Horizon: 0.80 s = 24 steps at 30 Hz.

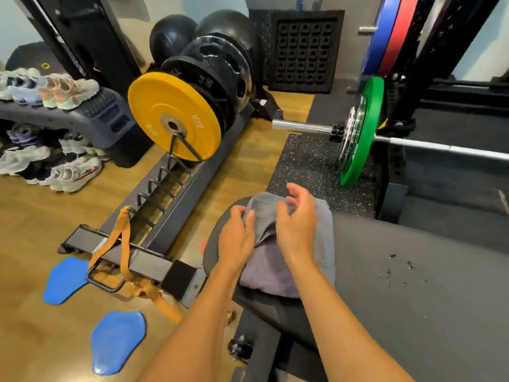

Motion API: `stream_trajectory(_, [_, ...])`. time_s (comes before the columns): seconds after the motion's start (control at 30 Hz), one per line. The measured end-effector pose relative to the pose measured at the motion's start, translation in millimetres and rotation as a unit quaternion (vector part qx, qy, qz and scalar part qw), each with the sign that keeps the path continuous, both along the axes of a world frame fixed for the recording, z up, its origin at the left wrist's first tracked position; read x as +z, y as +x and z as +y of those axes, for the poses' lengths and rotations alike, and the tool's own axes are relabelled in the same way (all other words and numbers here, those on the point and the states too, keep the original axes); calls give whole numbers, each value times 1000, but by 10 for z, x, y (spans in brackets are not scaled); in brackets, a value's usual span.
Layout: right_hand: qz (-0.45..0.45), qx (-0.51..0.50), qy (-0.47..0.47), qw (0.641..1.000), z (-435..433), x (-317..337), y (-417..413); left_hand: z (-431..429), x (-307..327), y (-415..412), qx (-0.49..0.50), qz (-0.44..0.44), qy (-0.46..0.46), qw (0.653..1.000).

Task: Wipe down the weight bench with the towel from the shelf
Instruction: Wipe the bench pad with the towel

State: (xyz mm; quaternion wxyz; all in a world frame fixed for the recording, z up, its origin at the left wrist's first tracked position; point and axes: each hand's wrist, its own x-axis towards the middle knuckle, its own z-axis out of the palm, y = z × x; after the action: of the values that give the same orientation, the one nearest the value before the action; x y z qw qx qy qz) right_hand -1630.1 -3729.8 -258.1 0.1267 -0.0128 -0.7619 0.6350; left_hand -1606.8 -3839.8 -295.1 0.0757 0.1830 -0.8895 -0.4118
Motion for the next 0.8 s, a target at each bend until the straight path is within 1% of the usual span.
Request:
stream_trajectory(0.07, [-32,72,-108,991,-61,172,-83,-100,34,-41,-5,-4,38,999])
stream_trajectory(0.1, [-31,88,-117,989,-56,220,-126,-180,69,-73,-2,-2,63,998])
stream_trajectory(0.13, [-22,86,-79,993,-28,231,-129,-271,98,-90,8,1,91,996])
stream_trajectory(0.17, [-8,71,-2,997,9,191,-120,-353,124,-97,20,9,118,993])
stream_trajectory(0.2, [-4,50,96,994,38,113,-78,-413,126,-83,30,20,130,991])
stream_trajectory(0.23, [-23,31,202,979,49,19,1,-439,129,-49,29,26,119,992])
stream_trajectory(0.27, [-59,22,308,949,31,-83,98,-439,130,-2,20,30,95,995])
stream_trajectory(0.3, [-95,28,400,911,-6,-181,198,-424,116,38,2,36,74,997])
stream_trajectory(0.33, [-117,38,467,875,-54,-252,282,-395,102,68,-17,43,58,997])
stream_trajectory(0.37, [-123,40,509,851,-99,-292,340,-368,100,92,-31,51,41,997])
stream_trajectory(0.4, [-119,33,533,837,-135,-300,367,-355,100,97,-36,55,24,998])
stream_trajectory(0.47, [-97,16,563,821,-149,-242,381,-365,103,84,-29,47,8,998])
stream_trajectory(0.53, [-69,21,560,825,-124,-206,458,-399,90,80,-42,67,22,997])
stream_trajectory(0.6, [-53,29,548,834,-111,-235,655,-448,63,78,-54,106,73,990])
stream_trajectory(0.7, [-10,-15,571,821,-171,-324,920,-539,28,-31,-57,121,141,981])
stream_trajectory(0.73, [-8,-31,575,818,-207,-345,887,-563,4,-111,-54,119,177,976])
stream_trajectory(0.8, [-17,-43,560,827,-291,-371,604,-613,-68,-285,-34,122,275,953])
